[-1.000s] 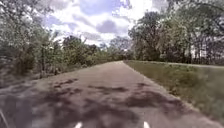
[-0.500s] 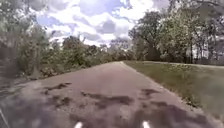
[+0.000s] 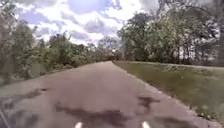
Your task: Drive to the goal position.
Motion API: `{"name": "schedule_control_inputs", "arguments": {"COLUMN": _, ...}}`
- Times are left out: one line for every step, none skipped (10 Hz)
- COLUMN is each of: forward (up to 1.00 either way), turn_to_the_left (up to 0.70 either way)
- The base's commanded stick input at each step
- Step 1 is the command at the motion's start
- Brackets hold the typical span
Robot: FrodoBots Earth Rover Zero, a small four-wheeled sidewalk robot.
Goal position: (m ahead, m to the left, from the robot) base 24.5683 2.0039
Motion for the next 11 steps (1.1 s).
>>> {"name": "schedule_control_inputs", "arguments": {"forward": 1.0, "turn_to_the_left": 0.0}}
{"name": "schedule_control_inputs", "arguments": {"forward": 1.0, "turn_to_the_left": 0.0}}
{"name": "schedule_control_inputs", "arguments": {"forward": 1.0, "turn_to_the_left": 0.0}}
{"name": "schedule_control_inputs", "arguments": {"forward": 1.0, "turn_to_the_left": 0.0}}
{"name": "schedule_control_inputs", "arguments": {"forward": 1.0, "turn_to_the_left": 0.0}}
{"name": "schedule_control_inputs", "arguments": {"forward": 1.0, "turn_to_the_left": 0.0}}
{"name": "schedule_control_inputs", "arguments": {"forward": 1.0, "turn_to_the_left": 0.0}}
{"name": "schedule_control_inputs", "arguments": {"forward": 1.0, "turn_to_the_left": 0.0}}
{"name": "schedule_control_inputs", "arguments": {"forward": 1.0, "turn_to_the_left": 0.0}}
{"name": "schedule_control_inputs", "arguments": {"forward": 1.0, "turn_to_the_left": 0.1}}
{"name": "schedule_control_inputs", "arguments": {"forward": 1.0, "turn_to_the_left": 0.26}}
